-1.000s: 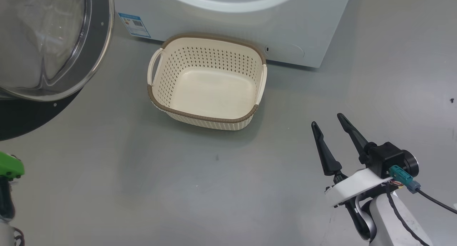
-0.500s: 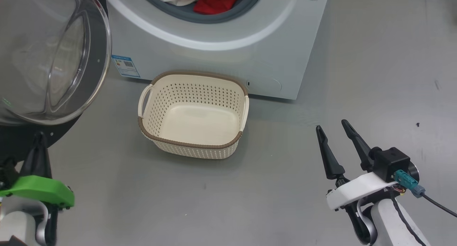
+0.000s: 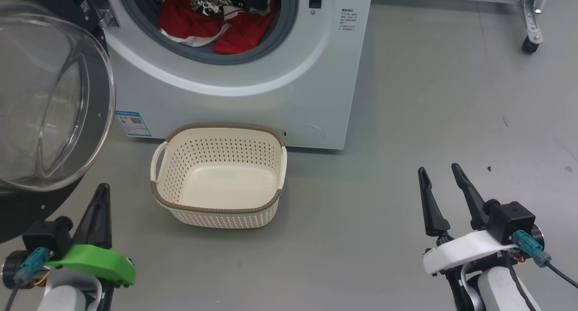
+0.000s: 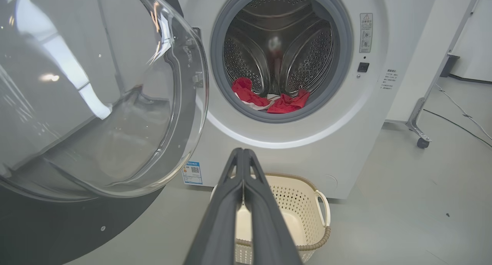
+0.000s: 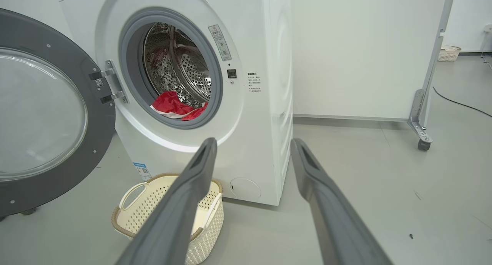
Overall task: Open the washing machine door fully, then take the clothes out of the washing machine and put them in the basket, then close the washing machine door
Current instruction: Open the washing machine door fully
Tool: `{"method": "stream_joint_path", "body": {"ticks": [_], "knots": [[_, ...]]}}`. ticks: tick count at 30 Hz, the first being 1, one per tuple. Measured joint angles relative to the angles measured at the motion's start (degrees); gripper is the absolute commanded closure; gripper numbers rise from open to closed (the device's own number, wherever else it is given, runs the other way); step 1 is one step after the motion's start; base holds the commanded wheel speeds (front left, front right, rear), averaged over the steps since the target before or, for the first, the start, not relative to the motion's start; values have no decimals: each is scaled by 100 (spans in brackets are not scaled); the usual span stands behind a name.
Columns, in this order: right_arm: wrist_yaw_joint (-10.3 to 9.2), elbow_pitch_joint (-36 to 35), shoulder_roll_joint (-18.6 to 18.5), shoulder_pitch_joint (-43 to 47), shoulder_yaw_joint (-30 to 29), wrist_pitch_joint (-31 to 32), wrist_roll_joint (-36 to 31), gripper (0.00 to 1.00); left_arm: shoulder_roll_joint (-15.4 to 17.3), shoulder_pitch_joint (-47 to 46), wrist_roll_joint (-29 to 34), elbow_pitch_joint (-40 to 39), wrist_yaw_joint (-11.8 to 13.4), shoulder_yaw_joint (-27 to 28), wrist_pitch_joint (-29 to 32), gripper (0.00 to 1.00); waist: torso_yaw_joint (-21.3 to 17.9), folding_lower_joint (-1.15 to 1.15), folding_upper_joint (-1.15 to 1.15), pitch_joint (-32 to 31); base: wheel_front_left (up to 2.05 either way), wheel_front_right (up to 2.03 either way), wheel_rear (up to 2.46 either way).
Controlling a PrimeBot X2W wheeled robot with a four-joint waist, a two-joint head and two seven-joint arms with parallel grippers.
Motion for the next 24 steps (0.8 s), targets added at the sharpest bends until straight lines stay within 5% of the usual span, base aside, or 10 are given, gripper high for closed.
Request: {"method": "stream_joint_path", "body": {"ticks": [14, 15, 16, 17, 24], "knots": [[-51, -279, 22, 175, -98, 0, -9, 0, -272, 352, 47, -613, -19, -167, -5, 100, -309, 0, 0, -99, 0, 0, 0], [-55, -301, 25, 176, -119, 0, -9, 0, -285, 361, 48, -630, -19, -186, -5, 78, -321, 0, 0, -88, 0, 0, 0], [-80, -318, 27, 176, -142, -1, -9, 0, -303, 366, 48, -655, -19, -192, -5, 31, -330, 0, 0, -79, 0, 0, 0], [-93, -332, 27, 179, -154, 0, -9, 0, -325, 372, 47, -694, -19, -188, -5, 0, -336, 0, 0, -72, 0, 0, 0], [-93, -393, 38, 257, -185, -1, -11, 0, -386, 408, 44, -859, -19, -178, -5, 0, -372, 0, 0, -20, 0, 0, 0]]}}
